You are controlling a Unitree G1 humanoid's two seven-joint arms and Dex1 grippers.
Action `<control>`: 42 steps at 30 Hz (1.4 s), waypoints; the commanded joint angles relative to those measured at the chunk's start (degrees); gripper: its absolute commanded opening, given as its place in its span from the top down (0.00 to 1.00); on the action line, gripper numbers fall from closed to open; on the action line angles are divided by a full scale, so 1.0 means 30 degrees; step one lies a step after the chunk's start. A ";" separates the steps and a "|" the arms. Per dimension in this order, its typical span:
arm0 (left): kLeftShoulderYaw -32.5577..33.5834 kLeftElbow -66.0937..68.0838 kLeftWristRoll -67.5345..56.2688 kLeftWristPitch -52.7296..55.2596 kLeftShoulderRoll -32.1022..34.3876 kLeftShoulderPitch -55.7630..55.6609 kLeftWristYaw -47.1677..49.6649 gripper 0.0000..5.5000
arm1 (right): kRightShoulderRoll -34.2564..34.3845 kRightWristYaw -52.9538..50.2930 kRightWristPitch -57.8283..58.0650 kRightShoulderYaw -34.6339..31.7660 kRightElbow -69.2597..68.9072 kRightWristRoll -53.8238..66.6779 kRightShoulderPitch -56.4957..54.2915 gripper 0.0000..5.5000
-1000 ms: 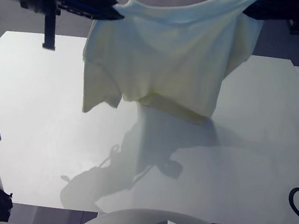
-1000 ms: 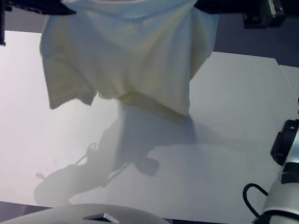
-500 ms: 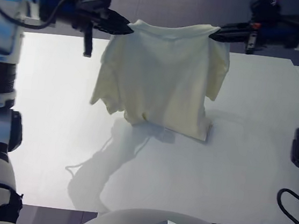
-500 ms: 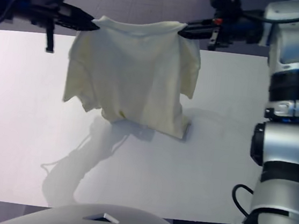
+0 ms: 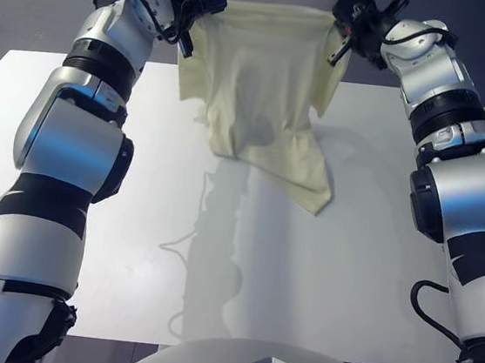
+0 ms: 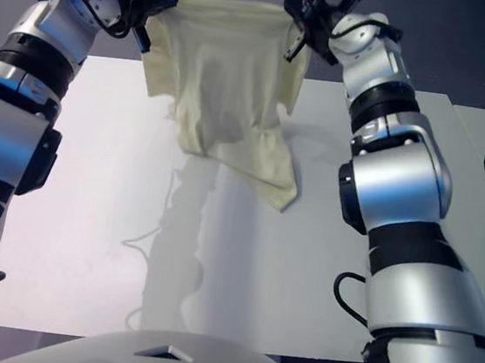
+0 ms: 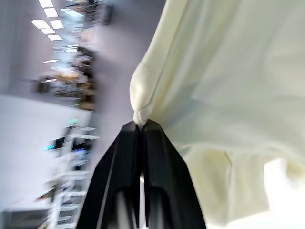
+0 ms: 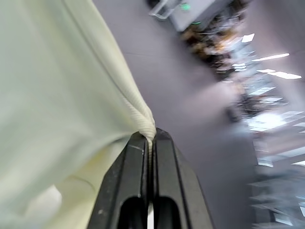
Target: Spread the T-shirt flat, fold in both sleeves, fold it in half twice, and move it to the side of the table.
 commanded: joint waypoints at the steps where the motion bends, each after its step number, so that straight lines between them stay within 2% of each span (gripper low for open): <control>1: 0.0440 0.0865 0.0929 0.0215 -0.0160 -0.1761 0.4040 1.00 | 0.0052 -0.4265 -0.0430 0.0366 0.0576 -0.1820 -0.1552 1.00; 8: 0.0243 0.0769 0.2551 -0.0729 -0.0044 -0.2918 0.9465 1.00 | -0.0489 -1.1283 -0.1948 0.2503 0.0609 -0.6003 -0.3001 1.00; 15: 0.0443 0.0545 0.3031 -0.1288 0.0211 -0.2491 1.0344 1.00 | -0.0830 -1.4539 -0.3022 0.3664 0.0671 -0.8272 -0.2819 1.00; 19: 0.0731 -0.0078 0.2646 -0.2096 0.0512 -0.1500 0.9332 1.00 | -0.0948 -1.4873 -0.4788 0.3851 0.0527 -0.8639 -0.2012 1.00; 22: 0.1264 -0.1785 0.1774 -0.3128 0.1052 0.0273 0.6927 1.00 | -0.1223 -1.4733 -0.7159 0.3799 0.0102 -0.8446 -0.0870 1.00; 25: 0.2018 -0.5641 0.0557 -0.3047 0.2056 0.2681 0.3869 1.00 | -0.1805 -1.4440 -0.9405 0.3450 -0.0541 -0.7938 0.0325 1.00; 28: 0.3125 -1.2050 -0.0960 -0.0929 0.3541 0.5753 0.0084 1.00 | -0.2787 -1.3483 -1.1777 0.2721 -0.1706 -0.7009 0.1702 1.00; 31: 0.4279 -1.7864 -0.2521 0.2006 0.4739 0.8118 -0.3218 1.00 | -0.4083 -1.1365 -1.4079 0.1786 -0.3825 -0.5502 0.3578 1.00; 34: 0.5020 -2.1751 -0.3901 0.4617 0.5400 0.9331 -0.5696 1.00 | -0.4813 -0.5312 -1.4196 0.0514 -0.6648 -0.1324 0.5445 1.00; 38: 0.5139 -2.5896 -0.5559 0.7465 0.6290 1.0860 -0.8904 1.00 | -0.5679 0.5201 -0.7691 -0.0054 -1.3524 0.6375 0.8811 1.00; 42: 0.4683 -2.9292 -0.7170 0.9218 0.7588 1.2833 -1.1734 1.00 | -0.7398 1.0748 -0.1874 0.0262 -1.9038 1.0885 1.1415 1.00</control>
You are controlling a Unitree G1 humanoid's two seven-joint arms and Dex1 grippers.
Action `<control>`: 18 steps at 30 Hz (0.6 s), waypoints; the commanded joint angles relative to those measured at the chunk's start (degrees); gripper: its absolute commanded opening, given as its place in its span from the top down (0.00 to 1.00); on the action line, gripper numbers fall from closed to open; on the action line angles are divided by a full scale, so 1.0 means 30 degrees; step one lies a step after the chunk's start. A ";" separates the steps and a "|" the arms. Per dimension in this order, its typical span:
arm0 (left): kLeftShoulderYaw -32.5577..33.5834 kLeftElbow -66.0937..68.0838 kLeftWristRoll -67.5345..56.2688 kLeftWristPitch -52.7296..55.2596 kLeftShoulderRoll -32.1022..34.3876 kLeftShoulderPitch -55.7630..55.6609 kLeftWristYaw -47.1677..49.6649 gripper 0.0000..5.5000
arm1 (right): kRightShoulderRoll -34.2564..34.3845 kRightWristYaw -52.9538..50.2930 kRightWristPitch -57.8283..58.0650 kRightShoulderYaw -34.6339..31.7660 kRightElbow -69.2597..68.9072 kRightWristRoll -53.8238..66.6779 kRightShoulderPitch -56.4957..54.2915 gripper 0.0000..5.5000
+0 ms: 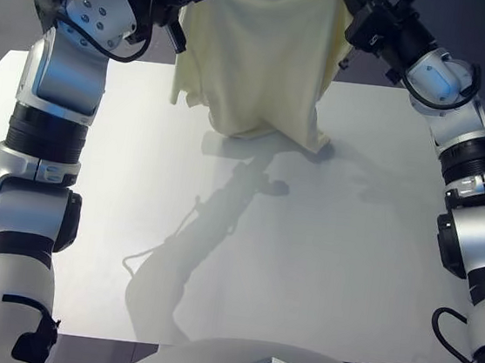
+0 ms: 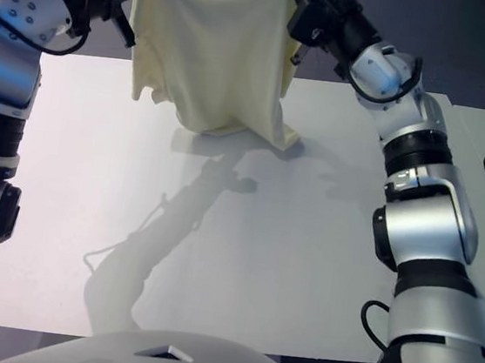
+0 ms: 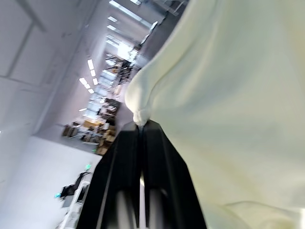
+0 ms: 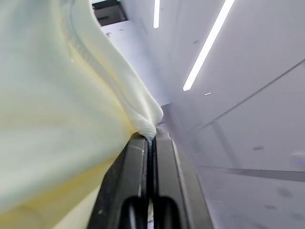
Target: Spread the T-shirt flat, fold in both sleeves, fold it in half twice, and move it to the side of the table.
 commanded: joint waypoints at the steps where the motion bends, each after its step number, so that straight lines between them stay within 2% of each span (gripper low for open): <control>1: 0.0071 -0.7215 -0.3123 0.3966 0.2951 0.3429 -0.5615 1.00 | -0.3247 1.1578 0.9344 -0.0328 -1.0201 0.9024 0.4723 1.00; 7: 0.0524 -1.1860 -0.6917 0.4641 0.5822 0.7534 -1.0180 1.00 | -0.7128 1.7347 1.6447 -0.0321 -1.6297 1.2902 0.7448 1.00; 12: 0.0819 -1.4226 -0.8934 0.5501 0.6529 0.9980 -1.1002 1.00 | -0.8614 1.9889 2.0752 -0.1049 -1.9652 1.5029 0.8655 1.00; 18: 0.0388 -1.5653 -0.9585 0.5672 0.7269 1.2404 -1.1291 1.00 | -1.0407 2.1416 2.1926 -0.1199 -2.2837 1.4472 1.2007 1.00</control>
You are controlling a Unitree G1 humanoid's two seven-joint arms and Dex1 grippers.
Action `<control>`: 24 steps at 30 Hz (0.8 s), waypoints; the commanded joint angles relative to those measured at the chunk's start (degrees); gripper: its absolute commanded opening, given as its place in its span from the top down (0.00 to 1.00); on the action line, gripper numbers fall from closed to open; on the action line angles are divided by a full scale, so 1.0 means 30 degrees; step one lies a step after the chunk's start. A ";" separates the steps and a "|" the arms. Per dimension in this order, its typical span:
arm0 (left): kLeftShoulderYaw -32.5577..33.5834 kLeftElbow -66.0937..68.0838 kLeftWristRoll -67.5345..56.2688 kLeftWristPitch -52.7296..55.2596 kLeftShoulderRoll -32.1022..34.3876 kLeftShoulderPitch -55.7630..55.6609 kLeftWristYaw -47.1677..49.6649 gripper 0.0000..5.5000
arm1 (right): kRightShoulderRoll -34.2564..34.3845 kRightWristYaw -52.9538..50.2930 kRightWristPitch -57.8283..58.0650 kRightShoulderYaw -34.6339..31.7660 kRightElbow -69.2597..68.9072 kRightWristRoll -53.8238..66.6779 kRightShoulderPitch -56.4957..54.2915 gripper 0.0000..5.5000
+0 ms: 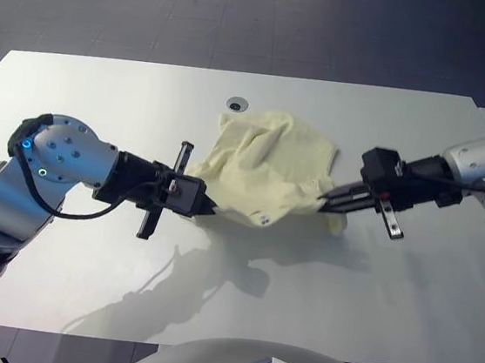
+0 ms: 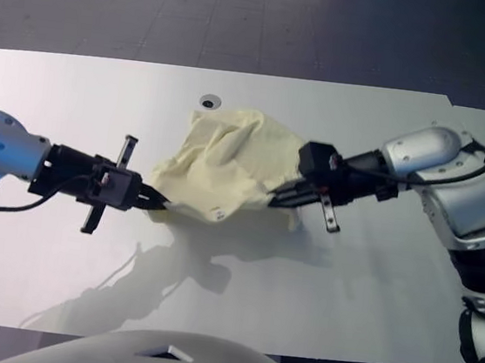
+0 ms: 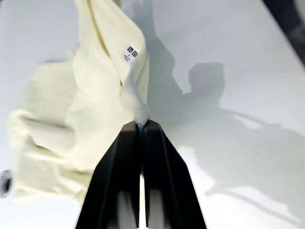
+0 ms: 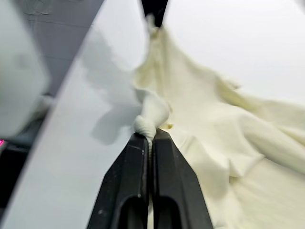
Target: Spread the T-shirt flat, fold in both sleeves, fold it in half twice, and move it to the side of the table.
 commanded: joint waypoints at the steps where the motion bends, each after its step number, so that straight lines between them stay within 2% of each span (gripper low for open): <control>1: -0.0342 -0.0977 -0.0336 0.0025 0.0734 0.1709 -0.0284 1.00 | -0.1705 0.1198 -0.0051 -0.0082 -0.1693 -0.0964 0.2453 1.00; 4: -0.0919 -0.1380 -0.0350 0.0085 0.0772 0.2839 -0.0235 1.00 | -0.2304 0.1501 -0.0253 -0.0097 -0.2723 -0.1496 0.4212 1.00; 11: -0.2346 -0.2110 0.0072 0.0317 0.0591 0.4737 0.0429 1.00 | -0.2166 0.0793 -0.0677 0.0107 -0.4741 -0.2893 0.7214 1.00; 24: -0.3215 -0.2460 0.0928 -0.0371 0.1557 0.7284 0.0717 1.00 | -0.2549 0.0976 -0.1972 0.0544 -0.5463 -0.5280 1.0192 1.00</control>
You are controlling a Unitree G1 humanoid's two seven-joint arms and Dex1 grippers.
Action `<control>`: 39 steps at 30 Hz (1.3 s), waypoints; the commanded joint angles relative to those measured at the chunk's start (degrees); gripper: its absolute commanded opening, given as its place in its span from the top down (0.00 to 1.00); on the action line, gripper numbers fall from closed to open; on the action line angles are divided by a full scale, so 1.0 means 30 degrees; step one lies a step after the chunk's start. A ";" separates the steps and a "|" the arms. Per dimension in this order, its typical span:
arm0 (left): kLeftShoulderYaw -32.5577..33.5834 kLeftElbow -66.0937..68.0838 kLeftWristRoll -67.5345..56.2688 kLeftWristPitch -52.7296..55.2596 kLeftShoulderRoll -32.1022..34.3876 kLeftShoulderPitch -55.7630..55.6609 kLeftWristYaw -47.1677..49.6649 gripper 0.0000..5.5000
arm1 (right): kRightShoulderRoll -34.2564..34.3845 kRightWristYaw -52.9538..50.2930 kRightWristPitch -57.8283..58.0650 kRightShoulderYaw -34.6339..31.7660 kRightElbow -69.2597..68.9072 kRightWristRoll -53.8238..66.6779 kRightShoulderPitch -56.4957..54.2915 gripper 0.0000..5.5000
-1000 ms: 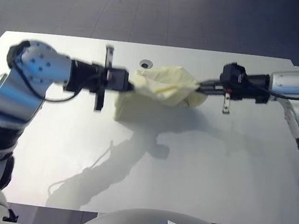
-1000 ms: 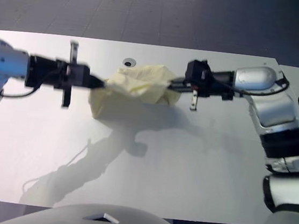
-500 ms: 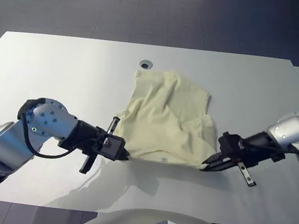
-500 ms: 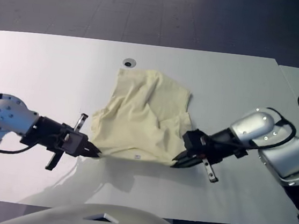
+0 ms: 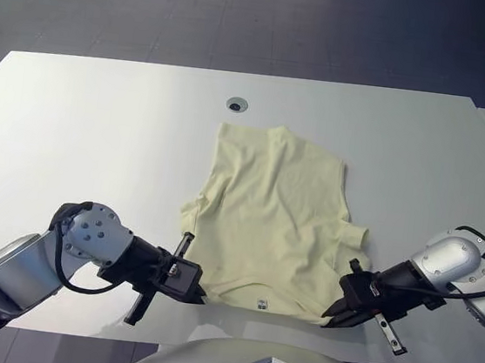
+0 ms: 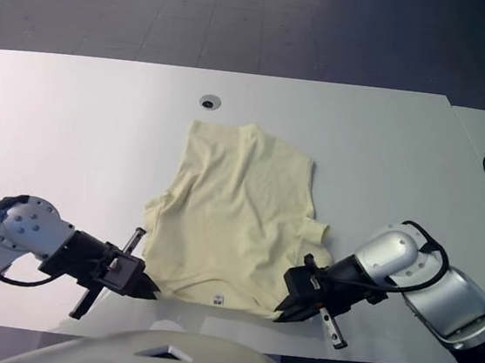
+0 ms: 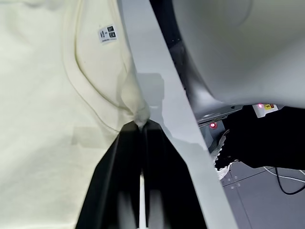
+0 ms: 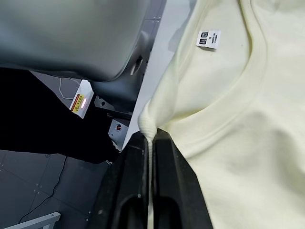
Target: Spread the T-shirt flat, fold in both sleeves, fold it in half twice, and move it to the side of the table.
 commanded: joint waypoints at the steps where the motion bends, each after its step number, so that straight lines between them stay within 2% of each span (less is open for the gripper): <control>1: -0.0378 0.0122 0.0958 -0.0515 0.0531 0.0617 0.0282 1.00 | -0.0258 0.0020 -0.0554 0.0251 0.0212 -0.1015 0.0365 1.00; 3: -0.0494 0.0104 0.1183 -0.0619 0.0453 0.0859 0.0454 1.00 | -0.0205 -0.0018 -0.0706 0.0300 0.0269 -0.1291 0.0492 1.00; 7: -0.0178 -0.0186 0.0422 -0.0105 -0.0019 0.0899 0.0732 0.87 | -0.0227 0.0084 -0.0382 0.0008 0.0119 -0.0977 0.0465 0.87; 10: 0.0884 -0.0238 -0.1437 0.0400 0.0035 0.0648 0.0239 0.79 | -0.0215 0.0635 0.0369 -0.0631 0.0159 0.0284 -0.0112 0.79; 15: 0.3609 0.0574 -0.5352 0.1552 0.0228 -0.0722 -0.0742 0.64 | 0.0559 0.1087 0.2470 -0.2189 0.0786 0.3418 -0.2528 0.66; 18: 0.4253 0.3109 -0.4596 0.1050 0.0079 -0.2774 -0.0455 0.54 | 0.2034 0.0085 0.2720 -0.2339 0.3534 0.2813 -0.5571 0.56; 20: 0.3701 0.5838 -0.2370 0.0560 -0.0939 -0.4983 0.1423 0.48 | 0.4381 -0.2979 0.2388 -0.1830 0.7056 0.0545 -0.8177 0.50; 22: 0.2824 0.8368 -0.0230 0.1067 -0.2854 -0.7241 0.4357 0.41 | 0.6818 -0.6867 0.1170 -0.1221 1.0804 -0.2409 -1.0337 0.43; 24: 0.2174 1.0052 0.1067 0.1649 -0.4946 -0.8775 0.6742 0.34 | 0.8542 -0.9868 -0.1111 -0.0493 1.4361 -0.5231 -1.1859 0.36; 28: 0.0094 1.3938 0.4511 -0.0084 -0.8632 -1.0808 1.0408 0.22 | 1.1146 -1.4210 -0.5121 0.0001 2.1470 -0.8419 -1.4295 0.25; 34: -0.1321 2.2064 0.7440 -0.4074 -1.2083 -1.3057 1.3115 0.03 | 1.3376 -1.6593 -0.8897 0.0694 2.8825 -1.0940 -1.6354 0.07; 36: -0.1757 2.4797 0.8252 -0.5481 -1.2767 -1.3606 1.3459 0.02 | 1.3870 -1.7002 -0.9692 0.0702 3.0268 -1.1425 -1.6591 0.02; 39: -0.2539 2.8258 0.9762 -0.7537 -1.3498 -1.4030 1.4117 0.02 | 1.4546 -1.7705 -1.0676 0.0505 3.1547 -1.1896 -1.6795 0.02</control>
